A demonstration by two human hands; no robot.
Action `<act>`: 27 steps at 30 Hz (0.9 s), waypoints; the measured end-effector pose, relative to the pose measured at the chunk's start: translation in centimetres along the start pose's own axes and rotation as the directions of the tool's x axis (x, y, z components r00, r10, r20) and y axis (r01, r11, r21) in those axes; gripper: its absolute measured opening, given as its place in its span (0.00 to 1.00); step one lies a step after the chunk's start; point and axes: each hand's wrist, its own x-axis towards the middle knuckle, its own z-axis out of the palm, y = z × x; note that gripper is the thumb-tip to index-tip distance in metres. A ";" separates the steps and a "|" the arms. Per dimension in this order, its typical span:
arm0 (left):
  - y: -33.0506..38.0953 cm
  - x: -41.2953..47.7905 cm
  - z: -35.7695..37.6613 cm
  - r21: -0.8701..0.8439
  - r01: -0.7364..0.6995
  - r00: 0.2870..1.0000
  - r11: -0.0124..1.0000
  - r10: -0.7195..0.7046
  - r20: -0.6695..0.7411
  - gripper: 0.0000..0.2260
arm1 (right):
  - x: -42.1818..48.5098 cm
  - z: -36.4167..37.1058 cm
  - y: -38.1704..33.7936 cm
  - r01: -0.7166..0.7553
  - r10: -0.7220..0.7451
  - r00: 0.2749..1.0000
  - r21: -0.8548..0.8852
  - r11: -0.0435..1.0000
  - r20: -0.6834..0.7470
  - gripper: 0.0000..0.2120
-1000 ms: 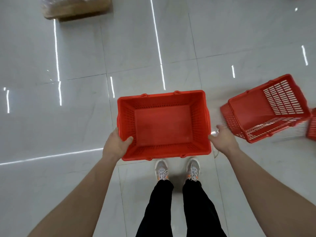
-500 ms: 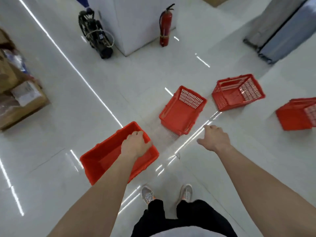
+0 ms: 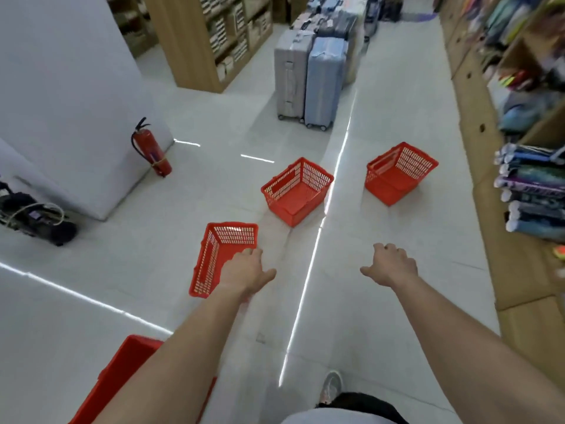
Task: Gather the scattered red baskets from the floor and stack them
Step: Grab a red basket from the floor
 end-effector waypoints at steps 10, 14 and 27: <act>21.7 11.5 -4.1 0.016 -0.180 0.984 0.984 0.180 -0.008 0.33 | 7.6 -7.9 17.0 -0.153 0.162 0.986 0.177 0.972 -0.041 0.33; 28.1 16.8 -4.9 0.079 -0.218 0.976 0.973 0.217 0.011 0.31 | 10.9 -9.6 21.9 -0.201 0.217 0.975 0.240 0.950 -0.042 0.34; 43.6 40.4 -7.6 0.042 -0.313 0.947 0.949 0.309 0.090 0.33 | 32.5 -20.0 31.2 -0.295 0.311 0.950 0.284 0.912 -0.011 0.33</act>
